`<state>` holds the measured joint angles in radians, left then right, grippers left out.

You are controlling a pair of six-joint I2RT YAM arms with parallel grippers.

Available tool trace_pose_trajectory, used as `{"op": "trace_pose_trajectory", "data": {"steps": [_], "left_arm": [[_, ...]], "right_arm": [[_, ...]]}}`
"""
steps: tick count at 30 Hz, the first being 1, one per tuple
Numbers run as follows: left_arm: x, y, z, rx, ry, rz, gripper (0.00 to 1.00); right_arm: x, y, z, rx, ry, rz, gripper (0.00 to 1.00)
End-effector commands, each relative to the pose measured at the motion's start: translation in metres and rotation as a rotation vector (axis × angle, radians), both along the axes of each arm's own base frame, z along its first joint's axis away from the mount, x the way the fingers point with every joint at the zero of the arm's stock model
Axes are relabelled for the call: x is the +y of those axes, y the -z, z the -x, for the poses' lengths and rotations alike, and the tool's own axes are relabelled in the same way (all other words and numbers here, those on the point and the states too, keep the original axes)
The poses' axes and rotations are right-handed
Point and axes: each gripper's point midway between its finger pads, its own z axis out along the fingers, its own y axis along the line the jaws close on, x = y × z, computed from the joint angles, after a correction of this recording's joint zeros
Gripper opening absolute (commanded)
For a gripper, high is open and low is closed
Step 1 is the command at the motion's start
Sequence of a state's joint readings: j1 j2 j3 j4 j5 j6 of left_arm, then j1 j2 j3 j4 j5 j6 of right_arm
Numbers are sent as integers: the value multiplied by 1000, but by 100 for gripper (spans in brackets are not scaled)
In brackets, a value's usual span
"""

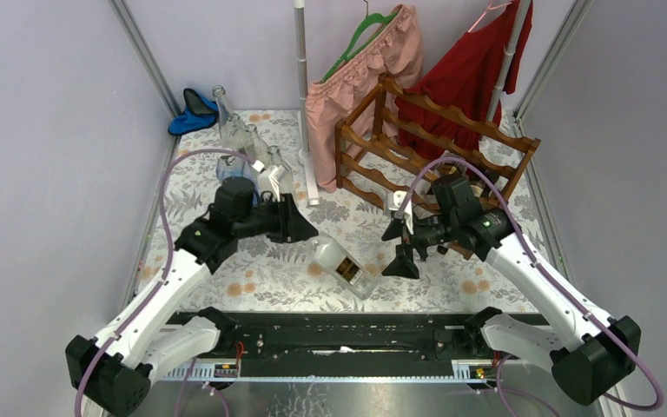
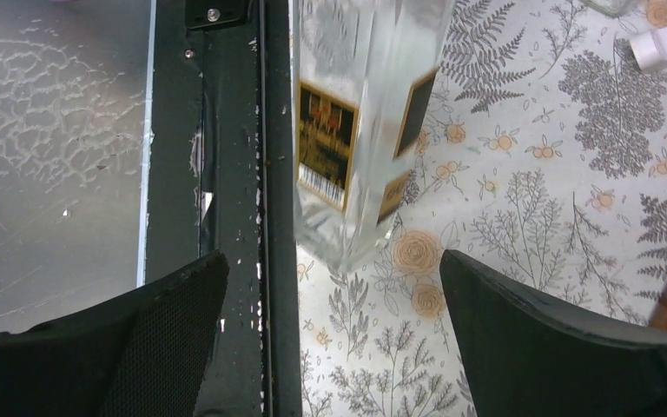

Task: Put the wine bottle on the wine rack
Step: Pick up the wine bottle from the center of the board.

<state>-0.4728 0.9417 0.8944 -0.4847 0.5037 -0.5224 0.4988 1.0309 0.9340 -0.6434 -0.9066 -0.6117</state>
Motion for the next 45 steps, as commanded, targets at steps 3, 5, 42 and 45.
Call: {"op": "trace_pose_trajectory", "data": {"steps": [3,5,42,45], "left_arm": [[-42,-60,3,-133,61,324,0],[-51,-56,3,-111,56,362,0],[-52,-48,4,53,-97,692,0],[-54,-45,9,64,-66,691,11]], "right_arm": [[23,0,-13,-67,-8,-2,100],[29,7,-14,-87,-17,27,100],[42,74,-12,-240,-35,235,18],[42,72,-8,-228,-49,234,0]]}}
